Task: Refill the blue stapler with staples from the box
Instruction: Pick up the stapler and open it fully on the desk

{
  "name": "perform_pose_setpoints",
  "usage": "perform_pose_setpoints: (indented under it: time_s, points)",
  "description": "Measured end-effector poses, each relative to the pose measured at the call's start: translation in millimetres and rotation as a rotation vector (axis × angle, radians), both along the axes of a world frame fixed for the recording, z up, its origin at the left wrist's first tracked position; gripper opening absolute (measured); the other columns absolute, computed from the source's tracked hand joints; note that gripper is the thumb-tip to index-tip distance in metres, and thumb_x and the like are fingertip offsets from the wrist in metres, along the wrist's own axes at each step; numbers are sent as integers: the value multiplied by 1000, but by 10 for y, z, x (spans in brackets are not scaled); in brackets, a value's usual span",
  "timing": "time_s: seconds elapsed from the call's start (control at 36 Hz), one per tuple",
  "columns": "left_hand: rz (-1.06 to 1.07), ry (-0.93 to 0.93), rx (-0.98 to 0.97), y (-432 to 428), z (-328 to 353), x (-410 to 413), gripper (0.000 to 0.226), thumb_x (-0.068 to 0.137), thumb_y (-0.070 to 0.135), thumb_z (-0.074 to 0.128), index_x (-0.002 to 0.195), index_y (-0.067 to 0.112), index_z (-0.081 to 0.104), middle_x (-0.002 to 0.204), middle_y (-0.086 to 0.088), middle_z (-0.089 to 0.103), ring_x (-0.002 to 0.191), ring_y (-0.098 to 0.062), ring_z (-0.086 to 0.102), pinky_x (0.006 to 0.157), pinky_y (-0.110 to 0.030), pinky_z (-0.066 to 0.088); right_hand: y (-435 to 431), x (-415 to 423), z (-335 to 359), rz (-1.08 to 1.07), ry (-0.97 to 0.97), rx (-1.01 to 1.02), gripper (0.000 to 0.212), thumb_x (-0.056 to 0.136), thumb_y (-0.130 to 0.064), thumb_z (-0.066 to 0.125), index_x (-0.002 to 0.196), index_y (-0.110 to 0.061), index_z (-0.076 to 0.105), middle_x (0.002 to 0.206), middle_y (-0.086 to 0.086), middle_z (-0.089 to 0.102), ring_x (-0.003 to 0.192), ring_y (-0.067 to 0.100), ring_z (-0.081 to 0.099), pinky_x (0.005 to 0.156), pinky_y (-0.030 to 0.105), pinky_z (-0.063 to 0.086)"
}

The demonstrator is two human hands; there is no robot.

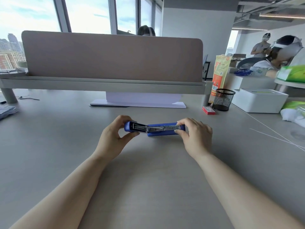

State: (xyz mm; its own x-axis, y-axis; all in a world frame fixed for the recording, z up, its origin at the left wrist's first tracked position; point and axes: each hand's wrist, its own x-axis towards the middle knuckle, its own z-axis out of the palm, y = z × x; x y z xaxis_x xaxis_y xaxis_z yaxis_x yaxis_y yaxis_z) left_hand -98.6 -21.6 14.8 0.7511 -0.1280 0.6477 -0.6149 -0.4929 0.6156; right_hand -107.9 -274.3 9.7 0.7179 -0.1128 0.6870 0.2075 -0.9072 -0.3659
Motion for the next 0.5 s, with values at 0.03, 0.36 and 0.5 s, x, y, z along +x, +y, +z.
perform_pose_setpoints:
  time_s: [0.03,0.36,0.5]
  points:
    - [11,1,3,24,-1,5,35,72,17,77,95,23,52,91,14,67,87,-6,61,78,-11,43,-20,5,-3,8,10,25,14,76,-29,69,88,-27,61,87,-6,70,83,23,60,77,34,32]
    - [324,158,76,185,-115,167,35,69,49,72,93,33,52,96,11,67,96,-15,61,112,-53,17,-69,21,-2,59,349,353,14,79,-34,67,91,-28,64,93,-10,63,97,21,60,88,39,47]
    - [424,276,148,180,-135,191,43,73,58,64,105,30,54,110,7,65,111,-19,56,116,-49,3,-89,96,-56,113,385,429,12,81,-32,65,92,-33,64,95,-11,68,96,15,62,91,42,48]
